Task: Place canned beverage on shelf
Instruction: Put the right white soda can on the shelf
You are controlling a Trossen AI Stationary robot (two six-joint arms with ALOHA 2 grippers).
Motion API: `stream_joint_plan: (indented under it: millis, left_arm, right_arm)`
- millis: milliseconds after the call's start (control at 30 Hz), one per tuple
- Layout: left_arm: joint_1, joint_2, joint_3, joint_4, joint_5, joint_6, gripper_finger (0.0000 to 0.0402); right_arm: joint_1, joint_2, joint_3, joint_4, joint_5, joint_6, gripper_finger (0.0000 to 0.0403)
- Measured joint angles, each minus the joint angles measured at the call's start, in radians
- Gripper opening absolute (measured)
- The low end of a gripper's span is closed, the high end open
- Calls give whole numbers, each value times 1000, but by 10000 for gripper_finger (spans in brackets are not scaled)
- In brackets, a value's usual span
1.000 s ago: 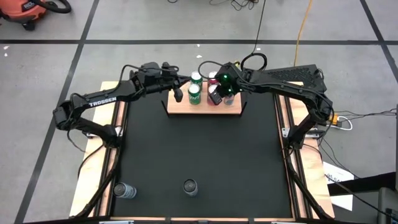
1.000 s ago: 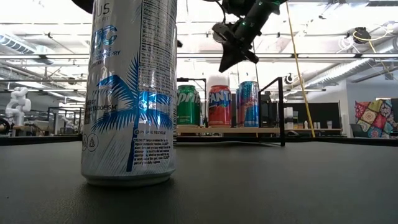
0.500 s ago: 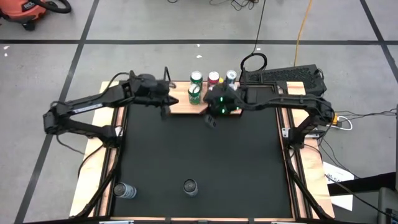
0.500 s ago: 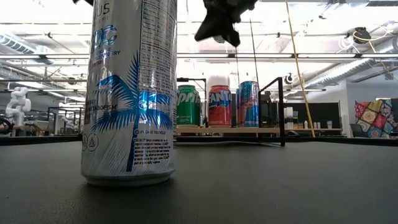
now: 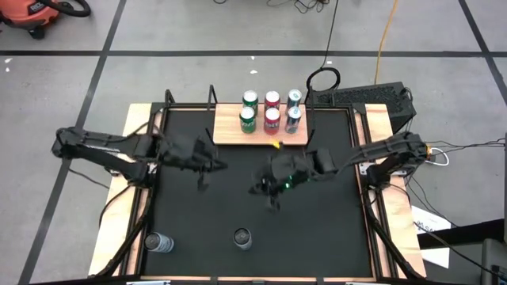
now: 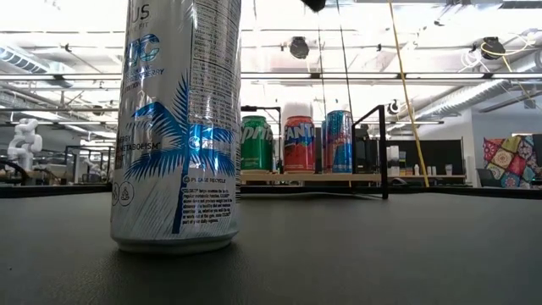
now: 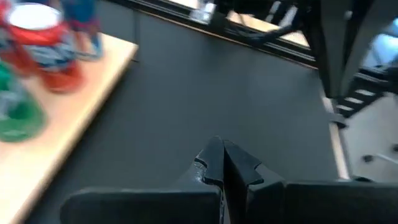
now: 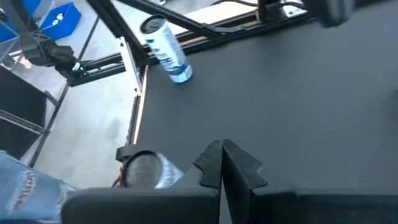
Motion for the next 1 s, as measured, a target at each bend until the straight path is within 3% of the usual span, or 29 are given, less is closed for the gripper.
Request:
stream_joint_plan:
  millis: [233,433,767,1000]
  left_arm:
    - [-300,26,1,187,-90,-83,0]
    - [-506,43,2,205,-182,-122,0]
    - [-616,161,2,216,-209,-257,10]
    - [-630,251,2,217,-216,-269,105]
  right_arm:
    - [190,28,0,127,201,17,0]
    - [257,118,0,241,225,27,26]
    - [290,210,0,264,221,90,185]
    - [292,210,0,211,237,123,286]
